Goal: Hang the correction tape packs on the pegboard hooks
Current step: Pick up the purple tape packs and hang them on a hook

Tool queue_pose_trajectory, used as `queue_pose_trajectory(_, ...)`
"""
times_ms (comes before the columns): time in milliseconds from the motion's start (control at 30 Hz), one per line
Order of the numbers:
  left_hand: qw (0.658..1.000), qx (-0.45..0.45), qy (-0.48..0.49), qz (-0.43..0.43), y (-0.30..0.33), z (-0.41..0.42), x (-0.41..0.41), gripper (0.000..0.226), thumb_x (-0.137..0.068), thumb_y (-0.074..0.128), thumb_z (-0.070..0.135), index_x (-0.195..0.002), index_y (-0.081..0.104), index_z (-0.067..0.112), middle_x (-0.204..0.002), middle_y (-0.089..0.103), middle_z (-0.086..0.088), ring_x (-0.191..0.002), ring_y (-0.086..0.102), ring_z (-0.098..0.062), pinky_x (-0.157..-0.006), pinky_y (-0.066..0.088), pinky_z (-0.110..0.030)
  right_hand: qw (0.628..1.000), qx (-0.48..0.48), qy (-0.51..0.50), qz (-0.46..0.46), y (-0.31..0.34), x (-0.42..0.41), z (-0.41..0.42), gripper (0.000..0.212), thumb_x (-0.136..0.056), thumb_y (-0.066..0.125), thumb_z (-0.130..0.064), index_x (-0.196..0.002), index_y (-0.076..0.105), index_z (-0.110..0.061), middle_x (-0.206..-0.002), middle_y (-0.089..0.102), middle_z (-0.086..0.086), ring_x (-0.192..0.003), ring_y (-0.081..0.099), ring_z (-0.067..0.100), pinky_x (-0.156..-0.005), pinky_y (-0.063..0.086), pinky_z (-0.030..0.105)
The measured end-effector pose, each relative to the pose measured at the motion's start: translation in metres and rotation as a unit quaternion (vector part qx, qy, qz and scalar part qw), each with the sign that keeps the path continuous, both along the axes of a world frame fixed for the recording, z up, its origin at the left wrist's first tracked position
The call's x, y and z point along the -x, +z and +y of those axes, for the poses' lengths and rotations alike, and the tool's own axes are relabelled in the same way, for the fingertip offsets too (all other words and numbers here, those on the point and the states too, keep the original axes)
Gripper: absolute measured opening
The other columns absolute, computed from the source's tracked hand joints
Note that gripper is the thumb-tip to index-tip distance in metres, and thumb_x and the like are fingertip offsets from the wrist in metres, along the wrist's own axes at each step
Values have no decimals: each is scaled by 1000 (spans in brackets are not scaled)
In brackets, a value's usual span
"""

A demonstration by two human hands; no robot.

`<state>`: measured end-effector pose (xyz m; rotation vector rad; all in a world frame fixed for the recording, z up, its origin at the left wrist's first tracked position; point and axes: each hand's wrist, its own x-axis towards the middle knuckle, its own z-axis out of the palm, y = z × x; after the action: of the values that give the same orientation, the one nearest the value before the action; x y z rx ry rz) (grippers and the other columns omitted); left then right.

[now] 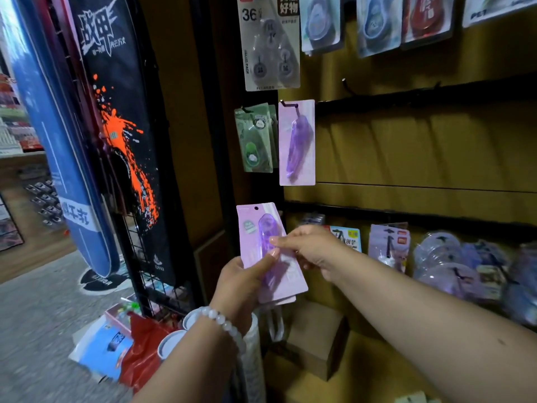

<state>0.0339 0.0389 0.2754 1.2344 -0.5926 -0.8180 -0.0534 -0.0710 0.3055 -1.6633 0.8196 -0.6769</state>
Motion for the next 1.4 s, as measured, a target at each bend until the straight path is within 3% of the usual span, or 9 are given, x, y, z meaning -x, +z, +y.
queue_pose_trajectory(133, 1000, -14, -6, -14, 2, -3, -1, 38, -77, 76, 27, -105, 66, 4, -92, 76, -18, -73, 75, -31, -60, 61, -44, 997, -59, 12, -58, 5, 2, -2, 24, -77, 77, -11, -65, 57, -10, -57, 67, 3, -47, 62, 13, -46, 48, 19)
queue_pose_trajectory(300, 999, -10, 49, -21, -1, -5, -7, 31, -90, 65, 33, -101, 69, 4, -88, 76, -16, -70, 73, -28, -61, 61, -40, 984, -85, -42, -148, 15, -3, -12, 19, -79, 74, -2, -82, 56, -5, -90, 66, 22, -76, 64, 30, -87, 52, 50)
queue_pose_trajectory(400, 998, -16, 58, -10, 1, -2, -6, 23, -94, 61, 23, -94, 65, 0, -78, 68, -16, -59, 65, -24, -52, 57, -31, 975, -42, -72, -207, 41, -5, -22, 25, -80, 75, -6, -92, 54, -10, -97, 65, 20, -81, 63, 28, -88, 53, 49)
queue_pose_trajectory(533, 998, -11, 53, -14, 5, 3, -5, 22, -94, 61, 22, -95, 65, 1, -86, 71, -21, -72, 67, -32, -72, 58, -45, 964, 67, -96, -238, 80, -9, -34, 37, -81, 75, -15, -107, 48, -12, -98, 59, 4, -82, 60, 15, -80, 54, 30)
queue_pose_trajectory(633, 999, -9, 48, -6, 7, 4, -3, 20, -94, 61, 22, -96, 64, 2, -94, 71, -24, -80, 68, -35, -81, 56, -50, 957, 111, -112, -245, 101, -15, -38, 38, -81, 76, -17, -106, 48, -12, -94, 57, 0, -86, 63, 18, -86, 55, 34)
queue_pose_trajectory(900, 999, -12, 38, 10, 3, 5, -5, 24, -94, 61, 22, -103, 66, 1, -99, 73, -23, -81, 70, -33, -60, 58, -34, 949, 98, -179, -242, 106, -30, -51, 36, -77, 79, -26, -98, 53, -12, -105, 67, 11, -98, 67, 30, -88, 55, 45)
queue_pose_trajectory(1067, 999, -22, 42, 22, -1, 5, -7, 25, -93, 62, 23, -105, 65, 1, -100, 73, -23, -82, 70, -34, -56, 57, -33, 947, 111, -225, -203, 112, -41, -63, 34, -78, 77, -30, -92, 55, -8, -92, 66, 7, -81, 65, 25, -66, 52, 32)
queue_pose_trajectory(1267, 998, -31, 40, 35, -3, 4, -8, 22, -95, 59, 22, -102, 63, 2, -101, 72, -24, -90, 69, -41, -67, 58, -40, 958, 89, -246, -121, 129, -49, -85, 54, -78, 75, -34, -119, 54, -6, -117, 64, 11, -99, 66, 34, -85, 56, 42)
queue_pose_trajectory(1400, 998, -38, 42, 33, -1, 5, -7, 20, -97, 55, 25, -91, 62, 7, -92, 73, -19, -77, 69, -34, -46, 52, -25, 958, 108, -256, -73, 120, -46, -90, 62, -73, 79, -39, -118, 52, -8, -119, 63, 9, -99, 65, 33, -84, 56, 43)
